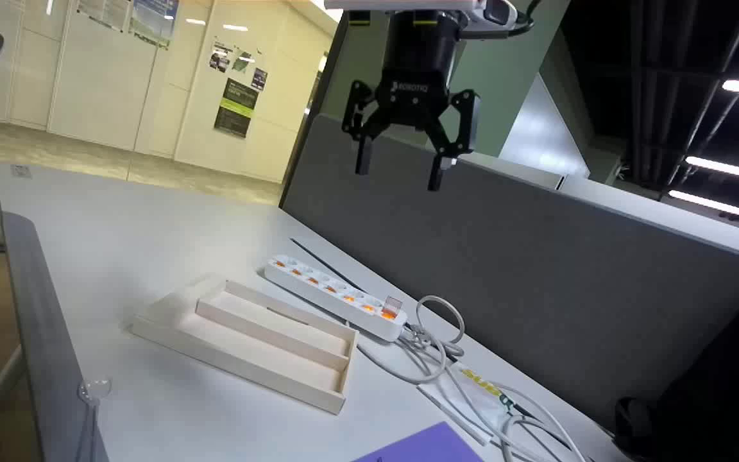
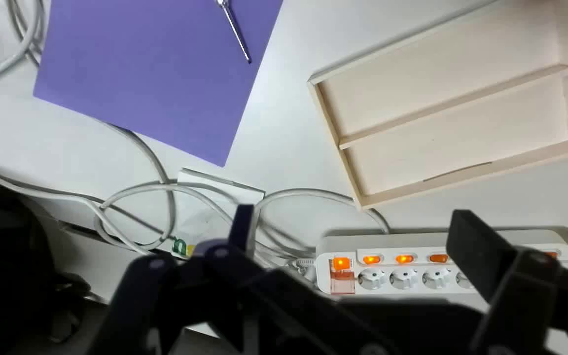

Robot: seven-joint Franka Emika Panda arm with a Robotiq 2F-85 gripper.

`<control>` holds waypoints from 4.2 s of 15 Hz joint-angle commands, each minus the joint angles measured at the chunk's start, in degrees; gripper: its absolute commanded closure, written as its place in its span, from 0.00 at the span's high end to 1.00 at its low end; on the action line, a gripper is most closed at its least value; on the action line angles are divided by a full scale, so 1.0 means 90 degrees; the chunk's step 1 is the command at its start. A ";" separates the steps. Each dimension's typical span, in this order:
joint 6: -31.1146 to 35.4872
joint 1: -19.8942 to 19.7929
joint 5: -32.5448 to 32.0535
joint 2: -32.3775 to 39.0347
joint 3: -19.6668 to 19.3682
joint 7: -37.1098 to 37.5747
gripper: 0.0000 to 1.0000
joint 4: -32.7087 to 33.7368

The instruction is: Pick up the screwdriver and put it on the tray

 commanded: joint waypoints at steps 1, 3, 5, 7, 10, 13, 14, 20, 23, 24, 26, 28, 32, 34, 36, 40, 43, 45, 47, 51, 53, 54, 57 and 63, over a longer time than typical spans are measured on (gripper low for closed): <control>-0.0019 0.0096 -0.0032 0.0002 -0.0094 0.0023 1.00 0.0011; -0.0018 0.0096 -0.0032 0.0002 -0.0094 0.0023 1.00 0.0012; -0.0018 0.0096 -0.0032 0.0002 -0.0094 0.0023 1.00 0.0012; -0.0017 0.0096 -0.0032 0.0002 -0.0094 0.0023 1.00 0.0012; 0.0077 0.0129 0.0025 0.0006 -0.0141 -0.0140 1.00 -0.0043; 0.0366 0.0302 0.0565 0.0090 -0.0489 -0.1115 1.00 -0.0252; 0.0477 0.0415 0.0974 0.0123 -0.0684 -0.1688 1.00 -0.0350; 0.0418 0.0379 0.2297 0.0750 -0.1464 -0.3895 1.00 -0.0450; 0.0505 0.0066 0.2061 0.1270 -0.1521 -0.3665 1.00 -0.0361; 0.0543 -0.0037 0.1993 0.1421 -0.1524 -0.3581 1.00 -0.0352; 0.0802 -0.0266 0.1587 0.1728 -0.1503 -0.3152 1.00 -0.0380; 0.1297 -0.0449 0.0764 0.1990 -0.1501 -0.2386 1.00 -0.0434; 0.1622 -0.0580 0.0487 0.2018 -0.1443 -0.2084 1.00 -0.0491; 0.1653 -0.0577 0.0467 0.1996 -0.1444 -0.1968 1.00 -0.0477; 0.1690 -0.0553 0.0157 0.2207 -0.1458 -0.1725 1.00 -0.0402; 0.1710 -0.0599 0.0238 0.2646 -0.1433 -0.1943 1.00 -0.0327; 0.1866 -0.0611 -0.0007 0.3013 -0.1507 -0.1791 1.00 -0.0247; 0.2049 -0.0647 -0.0171 0.3256 -0.1538 -0.1880 1.00 -0.0213; 0.2229 -0.0751 -0.0203 0.3479 -0.1507 -0.2078 1.00 -0.0183; 0.2364 -0.1032 -0.0179 0.3837 -0.1395 -0.2636 1.00 -0.0129; 0.2436 -0.1111 -0.0335 0.3973 -0.1447 -0.2829 1.00 -0.0114; 0.2472 -0.1203 -0.0326 0.4026 -0.1416 -0.2956 1.00 -0.0101; 0.2553 -0.1362 -0.0353 0.4201 -0.1412 -0.3145 0.75 -0.0017; 0.2539 -0.1593 -0.0344 0.4538 -0.1347 -0.3268 0.37 0.0223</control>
